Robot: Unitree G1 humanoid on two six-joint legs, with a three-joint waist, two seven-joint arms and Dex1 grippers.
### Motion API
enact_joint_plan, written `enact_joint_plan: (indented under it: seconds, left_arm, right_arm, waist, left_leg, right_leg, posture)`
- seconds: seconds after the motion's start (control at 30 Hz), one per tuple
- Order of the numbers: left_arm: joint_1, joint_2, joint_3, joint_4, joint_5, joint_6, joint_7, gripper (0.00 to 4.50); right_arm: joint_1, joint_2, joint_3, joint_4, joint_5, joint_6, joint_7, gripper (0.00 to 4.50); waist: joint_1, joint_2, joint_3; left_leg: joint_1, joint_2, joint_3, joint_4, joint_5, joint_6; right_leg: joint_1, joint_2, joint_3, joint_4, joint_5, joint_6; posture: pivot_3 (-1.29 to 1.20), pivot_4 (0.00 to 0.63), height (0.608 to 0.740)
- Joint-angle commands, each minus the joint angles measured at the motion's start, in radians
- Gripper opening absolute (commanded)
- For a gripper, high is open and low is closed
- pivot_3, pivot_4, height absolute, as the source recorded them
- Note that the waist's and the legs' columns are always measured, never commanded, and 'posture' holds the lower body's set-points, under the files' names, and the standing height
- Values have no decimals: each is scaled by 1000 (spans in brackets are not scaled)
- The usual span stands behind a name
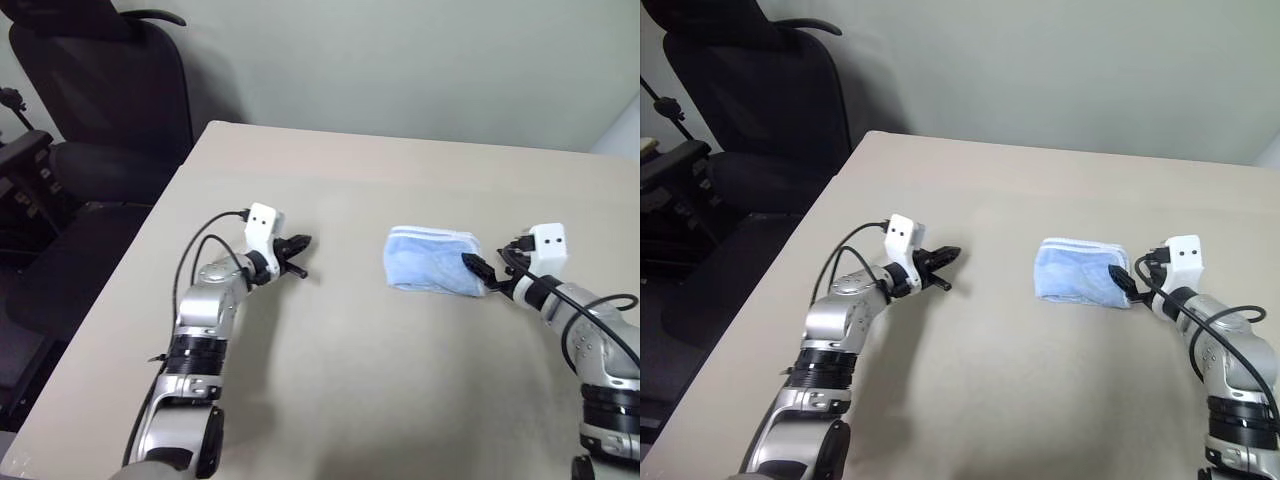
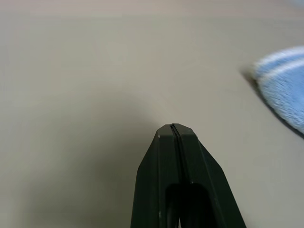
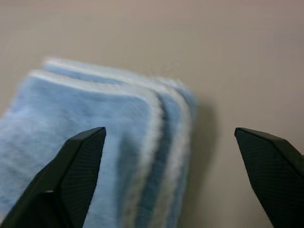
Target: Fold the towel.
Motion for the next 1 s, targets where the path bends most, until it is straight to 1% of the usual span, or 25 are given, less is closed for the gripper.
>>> enact_joint_plan:
  seconds: [0.03, 0.1, 0.2, 0.3, 0.4, 0.5, 0.53, 0.63, 0.67, 0.7, 0.77, 0.83, 0.9, 0.93, 1.0]
  left_arm:
    - [3, 8, 9, -58, -26, 8, 7, 0]
    - [5, 10, 7, -61, -29, 11, 10, 0]
    - [25, 2, 1, -105, -33, 23, 21, 0]
    - [41, -4, -7, -127, -36, 29, 31, 0]
    - [55, -8, -13, -141, -41, 34, 38, 0]
    - [60, -8, -17, -146, -47, 37, 44, 0]
    - [60, -8, -18, -147, -48, 38, 46, 0]
    - [64, -16, -30, -154, -47, 41, 54, 0]
    - [65, -18, -32, -155, -47, 43, 55, 0]
    - [65, -18, -33, -157, -48, 43, 56, 0]
    - [68, -21, -38, -159, -48, 45, 57, 0]
    - [69, -21, -41, -159, -48, 45, 59, 0]
    - [70, -23, -47, -157, -47, 44, 59, 0]
    - [70, -23, -49, -157, -48, 44, 59, 0]
    - [70, -22, -51, -156, -49, 43, 61, 0]
  right_arm:
    - [-34, 3, 0, 39, -1, 5, -7, 4462]
    - [-38, 2, 1, 46, -3, 4, -5, 4462]
    - [-89, 41, 60, 127, 6, 8, 43, 4462]
    - [-104, 57, 80, 126, 23, 24, 69, 4462]
    - [-99, 64, 82, 94, 42, 45, 87, 3894]
    - [-93, 66, 80, 79, 49, 57, 94, 2830]
    - [-93, 66, 80, 77, 50, 59, 94, 2579]
    - [-79, 69, -1, 53, 82, 70, 60, 1439]
    - [-74, 67, -27, 45, 95, 74, 52, 1167]
    - [-71, 66, -42, 40, 103, 77, 47, 767]
    - [-53, 58, -102, 16, 134, 84, 34, 116]
    - [-45, 56, -126, 4, 150, 89, 26, 54]
    - [-29, 49, -227, -18, 192, 104, -14, 54]
    - [-24, 47, -256, -26, 206, 110, -28, 54]
    - [-20, 47, -273, -34, 221, 117, -42, 54]
  waist:
    - [1, 0, 0]
    - [0, 0, 0]
    - [-6, 0, 0]
    - [-13, 0, 0]
    - [-16, 0, 0]
    - [-16, 0, 0]
    - [-16, 0, 0]
    - [-15, 0, 0]
    - [-15, 0, 0]
    - [-14, 0, 0]
    - [-11, 0, 0]
    - [-9, 0, 0]
    - [-6, 0, 0]
    - [-5, 0, 0]
    - [-4, 0, 0]
  left_leg:
    - [0, 0, 0, 0, 1, 0]
    - [0, 0, -1, 0, 1, 0]
    - [0, 0, -1, 0, 1, 0]
    - [0, 0, -1, 0, 1, 0]
    - [0, 2, -1, -1, 1, 0]
    - [0, 2, -1, -1, 2, 0]
    - [0, 2, -1, -1, 2, -1]
    - [0, 2, -1, -1, 2, -1]
    - [0, 2, -1, -1, 2, -1]
    - [0, 1, -1, -1, 2, -1]
    - [0, 1, -1, -1, 2, -1]
    - [0, 1, -1, -1, 2, -1]
    - [0, 1, -1, -1, 2, -1]
    - [0, 1, -1, -1, 2, -1]
    - [0, 1, -1, -1, 2, -1]
  right_leg:
    - [0, 0, -1, 0, 0, 0]
    - [-1, 0, -1, 1, 1, -1]
    - [0, 0, -1, 1, 1, -1]
    - [-1, 1, -1, 1, 2, -2]
    - [-1, 1, -1, 1, 3, -3]
    - [-2, 2, -1, 1, 3, -3]
    - [-2, 2, -1, 1, 3, -3]
    - [-1, 1, -1, 0, 3, -3]
    - [-1, 1, -1, 0, 3, -3]
    - [-1, 1, -1, 0, 2, -4]
    - [-1, 1, -1, 0, 2, -4]
    - [-1, 1, -1, 0, 2, -4]
    - [-1, 1, -1, 0, 2, -4]
    - [-1, 1, -1, 0, 2, -4]
    - [-1, 1, -1, 0, 2, -4]
  posture:
    - [0, 150, 740]
    - [0, 150, 740]
    - [0, 150, 740]
    - [0, 150, 740]
    - [0, 150, 740]
    - [0, 150, 740]
    - [0, 150, 740]
    - [0, 150, 740]
    - [0, 150, 740]
    - [0, 150, 740]
    - [0, 150, 740]
    - [0, 150, 740]
    - [0, 150, 740]
    - [0, 150, 740]
    - [0, 150, 740]
